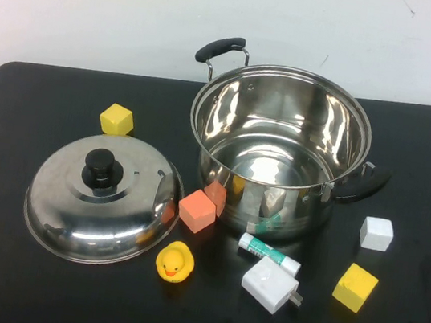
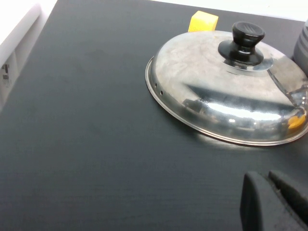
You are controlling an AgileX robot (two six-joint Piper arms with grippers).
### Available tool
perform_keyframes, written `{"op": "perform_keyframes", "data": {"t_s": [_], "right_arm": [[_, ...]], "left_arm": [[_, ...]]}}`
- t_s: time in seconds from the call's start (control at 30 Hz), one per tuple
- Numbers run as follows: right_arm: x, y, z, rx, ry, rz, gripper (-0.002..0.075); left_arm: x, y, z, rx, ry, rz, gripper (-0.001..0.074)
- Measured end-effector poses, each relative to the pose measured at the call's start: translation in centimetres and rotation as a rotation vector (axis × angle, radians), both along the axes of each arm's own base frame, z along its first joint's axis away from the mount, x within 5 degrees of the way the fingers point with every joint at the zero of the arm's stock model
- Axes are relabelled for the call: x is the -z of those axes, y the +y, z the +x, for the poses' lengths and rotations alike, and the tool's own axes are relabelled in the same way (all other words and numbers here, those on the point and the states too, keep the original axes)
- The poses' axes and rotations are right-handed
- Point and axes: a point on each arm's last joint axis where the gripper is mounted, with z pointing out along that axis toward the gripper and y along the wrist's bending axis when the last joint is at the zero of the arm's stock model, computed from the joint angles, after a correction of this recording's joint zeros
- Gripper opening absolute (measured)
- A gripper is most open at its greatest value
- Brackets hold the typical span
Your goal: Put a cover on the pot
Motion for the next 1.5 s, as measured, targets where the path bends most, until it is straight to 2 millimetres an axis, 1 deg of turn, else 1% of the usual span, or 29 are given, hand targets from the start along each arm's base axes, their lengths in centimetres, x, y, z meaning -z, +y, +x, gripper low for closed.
{"op": "perform_keyframes", "data": {"t_s": [1.17,1.33,1.5], "right_arm": [[0.0,0.0,0.0,0.0,0.0,0.0,-0.0002],[0.0,0.0,0.0,0.0,0.0,0.0,-0.0002],[0.0,0.0,0.0,0.0,0.0,0.0,-0.0002]], "left_arm": [[-0.1,0.0,0.0,0.004,-0.015,0.02,-0.0001],[-0.6,0.1,0.2,-0.002,-0.078,0.014,-0.0001],[-2.7,0.2,0.4,-0.025,-0.308,-0.005,-0.0001]]}}
